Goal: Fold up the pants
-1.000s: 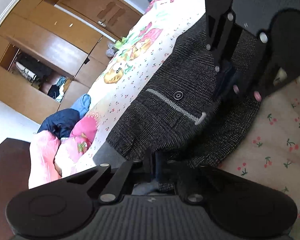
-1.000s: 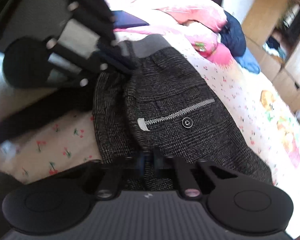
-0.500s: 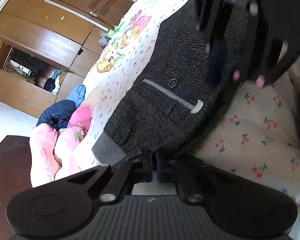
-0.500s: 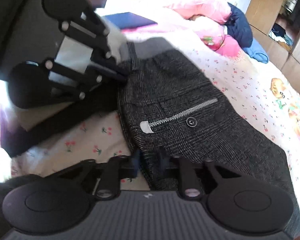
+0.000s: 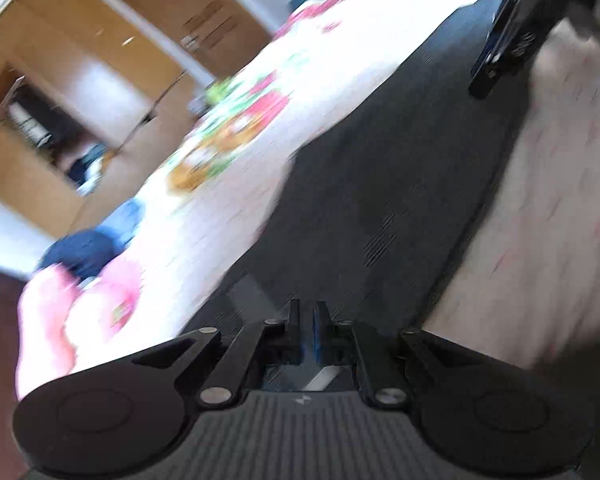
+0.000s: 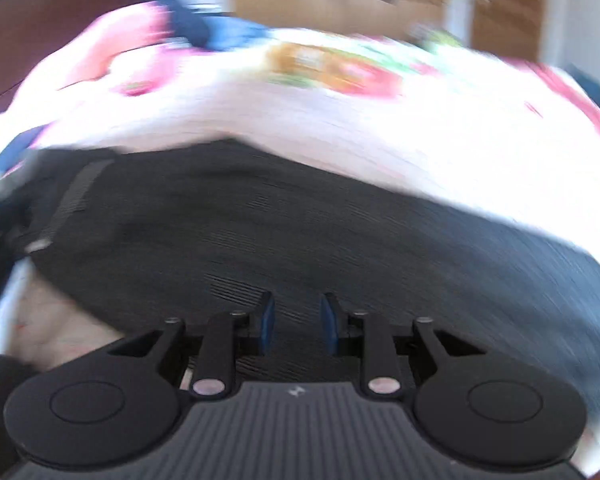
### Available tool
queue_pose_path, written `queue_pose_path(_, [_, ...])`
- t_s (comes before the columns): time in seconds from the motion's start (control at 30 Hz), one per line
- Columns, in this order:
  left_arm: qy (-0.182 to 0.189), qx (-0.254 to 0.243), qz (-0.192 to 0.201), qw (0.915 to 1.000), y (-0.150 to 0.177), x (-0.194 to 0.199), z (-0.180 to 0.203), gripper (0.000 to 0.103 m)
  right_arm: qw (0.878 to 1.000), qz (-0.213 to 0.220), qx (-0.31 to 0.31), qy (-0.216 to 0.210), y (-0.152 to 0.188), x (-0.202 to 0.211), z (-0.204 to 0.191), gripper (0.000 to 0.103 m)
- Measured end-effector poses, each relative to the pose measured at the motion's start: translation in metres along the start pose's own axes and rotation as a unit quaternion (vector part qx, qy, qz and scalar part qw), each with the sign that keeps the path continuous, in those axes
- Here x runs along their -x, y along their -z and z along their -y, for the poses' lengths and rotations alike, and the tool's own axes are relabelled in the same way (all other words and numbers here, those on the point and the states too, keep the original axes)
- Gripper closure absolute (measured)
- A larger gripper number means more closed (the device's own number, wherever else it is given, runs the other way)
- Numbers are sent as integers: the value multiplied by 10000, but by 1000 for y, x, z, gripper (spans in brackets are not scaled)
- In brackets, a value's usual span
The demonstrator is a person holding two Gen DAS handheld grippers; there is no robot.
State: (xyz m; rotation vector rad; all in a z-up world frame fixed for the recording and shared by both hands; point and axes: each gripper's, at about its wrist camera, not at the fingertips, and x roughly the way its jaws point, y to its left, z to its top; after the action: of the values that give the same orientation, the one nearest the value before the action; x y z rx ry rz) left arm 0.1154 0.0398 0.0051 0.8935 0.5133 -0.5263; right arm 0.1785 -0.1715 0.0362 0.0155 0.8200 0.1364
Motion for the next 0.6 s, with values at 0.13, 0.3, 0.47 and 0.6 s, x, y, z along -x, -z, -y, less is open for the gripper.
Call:
queue_pose_path(0.13, [597, -205, 549, 9965, -60, -22, 51, 79, 9861, 177, -1531, 626, 25, 34, 95, 76])
queue_pose_path(0.3, [1068, -465, 1049, 9876, -122, -40, 95, 78, 9518, 415, -2890, 937, 61, 70, 182, 74])
queue_pose_path(0.47, [1530, -415, 1191, 9801, -166, -51, 126, 78, 9287, 699, -3624, 365, 80, 69, 212, 76])
queue_pose_path(0.6, [1790, -756, 1248, 9730, -181, -50, 156, 78, 9060, 758, -4163, 114, 92, 68, 246, 78])
